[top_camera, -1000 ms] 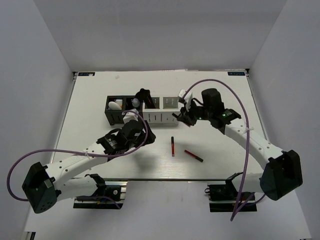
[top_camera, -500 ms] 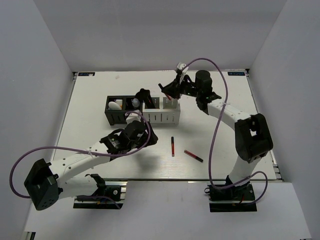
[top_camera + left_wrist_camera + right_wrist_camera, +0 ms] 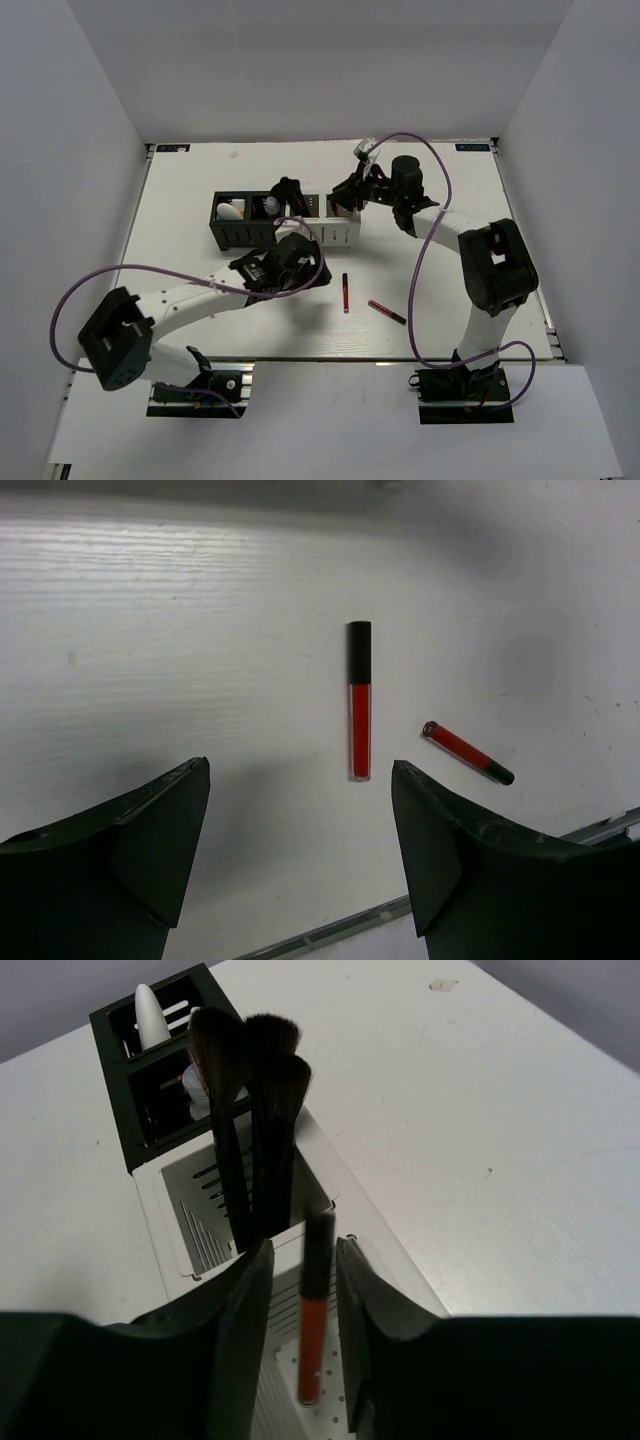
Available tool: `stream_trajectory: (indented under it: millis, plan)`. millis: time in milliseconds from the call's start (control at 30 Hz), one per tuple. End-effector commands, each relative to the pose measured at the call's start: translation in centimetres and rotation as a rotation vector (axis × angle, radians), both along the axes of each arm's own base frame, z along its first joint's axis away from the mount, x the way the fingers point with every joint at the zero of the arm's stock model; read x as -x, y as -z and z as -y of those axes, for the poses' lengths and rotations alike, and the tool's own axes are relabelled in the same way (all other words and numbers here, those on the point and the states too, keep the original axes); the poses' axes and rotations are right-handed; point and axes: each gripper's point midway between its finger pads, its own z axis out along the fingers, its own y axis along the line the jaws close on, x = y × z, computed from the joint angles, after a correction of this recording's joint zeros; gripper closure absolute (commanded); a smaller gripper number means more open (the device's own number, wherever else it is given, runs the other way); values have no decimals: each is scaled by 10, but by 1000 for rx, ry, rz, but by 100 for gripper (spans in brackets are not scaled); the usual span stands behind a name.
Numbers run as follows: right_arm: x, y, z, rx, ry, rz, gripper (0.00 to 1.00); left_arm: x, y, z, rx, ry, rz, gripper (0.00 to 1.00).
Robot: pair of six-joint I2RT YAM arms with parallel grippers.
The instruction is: Organize the makeup
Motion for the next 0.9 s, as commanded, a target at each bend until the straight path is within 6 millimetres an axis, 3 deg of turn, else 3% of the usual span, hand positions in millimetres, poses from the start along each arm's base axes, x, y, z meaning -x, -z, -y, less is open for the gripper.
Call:
stream_trajectory:
  millis: [0, 67, 200, 300, 367, 400, 467, 500, 567, 600, 667, 867]
  plan:
    - [4, -33, 5, -33, -10, 100, 59, -9, -8, 31, 16, 78, 15, 17]
    - [5, -36, 5, -37, -8, 102, 52, -16, -11, 39, 2, 91, 23, 17]
    - [5, -54, 12, -54, 5, 127, 51, -24, -6, 49, -13, 101, 22, 17]
    - [4, -74, 28, -74, 51, 132, 59, -29, 3, 56, -36, 107, 3, 20]
    - [7, -90, 40, -82, 96, 139, 72, -33, 10, 62, -47, 112, -9, 23]
    - [2, -84, 55, -72, 148, 122, 81, -31, 13, 66, -52, 121, -14, 24]
    - [10, -90, 70, -64, 188, 115, 85, -36, 20, 74, -63, 123, -25, 26]
    - [10, -77, 86, -47, 225, 89, 85, -38, 22, 76, -70, 120, -30, 27]
    - [21, -74, 101, -22, 259, 97, 84, -40, 30, 84, -98, 124, -55, 29]
    - [25, -55, 115, 2, 295, 66, 81, -42, 33, 85, -109, 119, -59, 30]
    - [33, -49, 134, 27, 340, 69, 77, -42, 43, 89, -147, 120, -82, 33]
    - [56, -18, 163, 61, 399, -18, 75, -38, 66, 87, -285, 102, -135, 49]
